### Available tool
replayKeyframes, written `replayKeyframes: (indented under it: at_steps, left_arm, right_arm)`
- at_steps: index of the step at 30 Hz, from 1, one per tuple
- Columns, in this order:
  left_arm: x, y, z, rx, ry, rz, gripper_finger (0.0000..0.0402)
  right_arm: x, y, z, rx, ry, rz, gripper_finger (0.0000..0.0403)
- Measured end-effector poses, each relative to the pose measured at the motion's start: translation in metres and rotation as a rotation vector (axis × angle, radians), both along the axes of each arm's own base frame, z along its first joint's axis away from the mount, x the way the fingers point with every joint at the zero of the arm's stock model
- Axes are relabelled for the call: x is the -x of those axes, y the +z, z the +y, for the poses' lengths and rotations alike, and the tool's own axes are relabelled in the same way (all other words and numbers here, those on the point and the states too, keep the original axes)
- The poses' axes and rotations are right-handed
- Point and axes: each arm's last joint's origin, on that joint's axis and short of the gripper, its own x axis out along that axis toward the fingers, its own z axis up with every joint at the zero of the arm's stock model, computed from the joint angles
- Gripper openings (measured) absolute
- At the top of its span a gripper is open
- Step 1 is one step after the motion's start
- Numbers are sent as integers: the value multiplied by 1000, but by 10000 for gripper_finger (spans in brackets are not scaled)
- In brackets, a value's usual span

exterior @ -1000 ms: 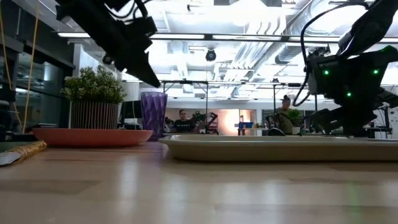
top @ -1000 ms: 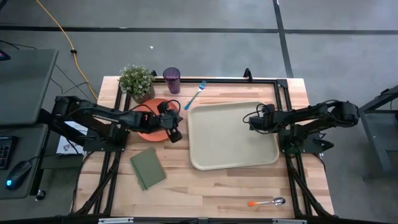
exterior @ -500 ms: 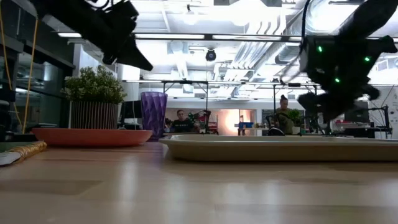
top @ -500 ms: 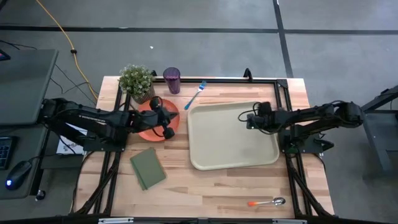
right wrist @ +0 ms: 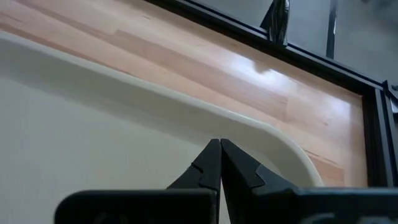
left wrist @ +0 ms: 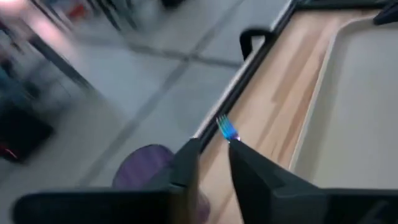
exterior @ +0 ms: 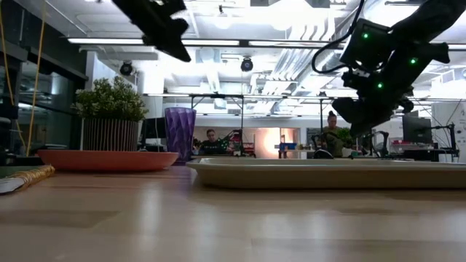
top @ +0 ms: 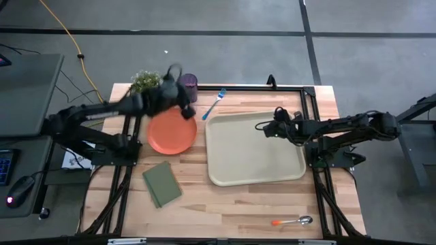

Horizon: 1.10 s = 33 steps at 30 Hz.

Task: Pick and place plate/cup/fork/spoon on tray
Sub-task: Put the purple cup on the top left of the gray serving tray

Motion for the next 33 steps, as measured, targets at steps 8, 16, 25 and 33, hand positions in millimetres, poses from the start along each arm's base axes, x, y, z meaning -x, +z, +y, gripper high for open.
replayKeyframes:
  at_steps: [8, 16, 25, 33]
  left_arm:
    - [-8, -1, 97, 323, 133, 164, 209]
    - [-24, -25, 135, 466, 149, 238, 273]
    - [-30, -51, 144, 520, 190, 314, 271]
    - [-33, -72, 147, 595, 240, 359, 237]
  right_arm:
    - [0, 0, 0, -10, 6, -5, 0]
    - [-1, 0, 1, -28, 15, -16, 0]
    - [-2, 0, 0, -28, 15, -19, 0]
    - [-2, 0, 1, -52, 8, -44, 0]
